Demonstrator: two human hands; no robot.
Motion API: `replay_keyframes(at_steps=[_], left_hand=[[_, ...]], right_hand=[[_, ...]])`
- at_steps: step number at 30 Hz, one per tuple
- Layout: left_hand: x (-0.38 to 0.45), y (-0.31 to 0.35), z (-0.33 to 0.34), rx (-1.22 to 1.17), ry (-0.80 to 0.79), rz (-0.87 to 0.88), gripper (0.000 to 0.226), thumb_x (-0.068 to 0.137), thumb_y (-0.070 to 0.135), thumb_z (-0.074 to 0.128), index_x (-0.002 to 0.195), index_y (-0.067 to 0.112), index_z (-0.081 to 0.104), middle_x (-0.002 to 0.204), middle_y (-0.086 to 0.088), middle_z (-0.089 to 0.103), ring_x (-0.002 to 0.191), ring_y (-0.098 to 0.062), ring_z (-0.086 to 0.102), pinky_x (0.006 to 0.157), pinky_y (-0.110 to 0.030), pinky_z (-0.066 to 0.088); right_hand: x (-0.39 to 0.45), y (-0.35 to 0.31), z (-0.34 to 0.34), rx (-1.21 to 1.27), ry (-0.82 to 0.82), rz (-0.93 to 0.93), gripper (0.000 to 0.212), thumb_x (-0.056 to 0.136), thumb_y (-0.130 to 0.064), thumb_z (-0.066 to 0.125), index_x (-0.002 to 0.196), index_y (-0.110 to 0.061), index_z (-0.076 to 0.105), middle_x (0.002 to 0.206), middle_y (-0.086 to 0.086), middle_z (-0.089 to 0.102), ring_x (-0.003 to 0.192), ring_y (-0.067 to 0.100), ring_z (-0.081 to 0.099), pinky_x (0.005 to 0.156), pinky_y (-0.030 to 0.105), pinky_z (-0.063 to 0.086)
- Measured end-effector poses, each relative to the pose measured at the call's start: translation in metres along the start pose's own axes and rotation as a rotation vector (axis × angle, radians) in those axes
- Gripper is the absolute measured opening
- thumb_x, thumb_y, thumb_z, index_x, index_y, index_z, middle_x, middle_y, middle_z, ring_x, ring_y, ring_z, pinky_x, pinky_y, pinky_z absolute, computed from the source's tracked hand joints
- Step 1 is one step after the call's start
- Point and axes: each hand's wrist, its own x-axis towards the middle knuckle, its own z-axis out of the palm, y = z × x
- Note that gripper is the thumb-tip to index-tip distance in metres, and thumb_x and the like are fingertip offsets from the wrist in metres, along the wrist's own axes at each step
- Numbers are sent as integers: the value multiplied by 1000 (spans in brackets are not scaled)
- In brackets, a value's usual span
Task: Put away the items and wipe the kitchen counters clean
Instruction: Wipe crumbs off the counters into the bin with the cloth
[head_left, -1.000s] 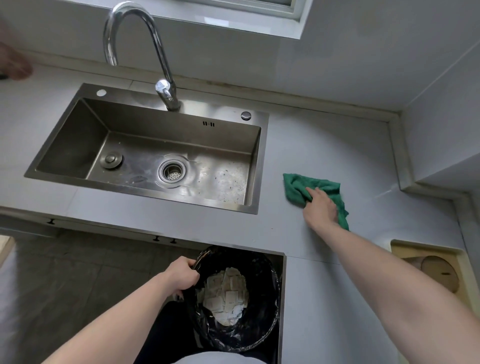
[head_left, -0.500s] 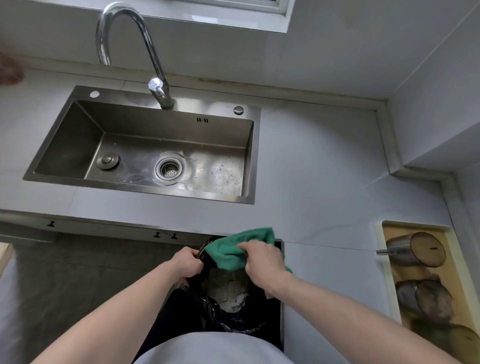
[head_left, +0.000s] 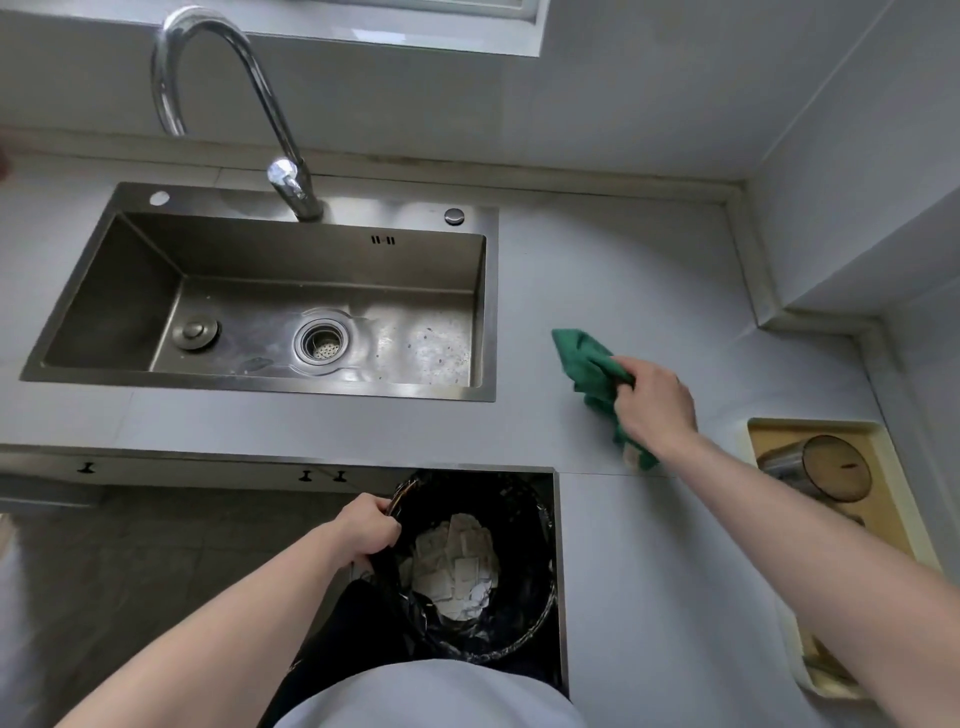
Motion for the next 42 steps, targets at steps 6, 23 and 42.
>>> replay_keyframes(at_steps=[6,23,42], left_hand=[[-1,1,1,-22,-10,-1,29,71,2,52,82,16,74,80,-11,71,83,-35,75,61,-47,65],[-4,10,2,17,21,-8,30,79,-6,51,98,2,73,75,-15,69,58,-27,70,44,-32,55],[7,15,7,66,46,19,32,75,-6,56,90,11,78,70,-11,68,58,-26,67,46,-32,55]], right_hand=[[1,28,45,-198,-178,117,50,92,-15,53,141,-27,51,144,4,53,122,36,55,97,40,47],[-110,-38,64,203,-277,-124,29,98,-23,46,119,-36,62,115,-9,71,104,23,63,82,35,50],[-68,81,74,77,-22,328,46,105,-25,46,150,-27,40,168,0,22,149,30,30,119,44,31]])
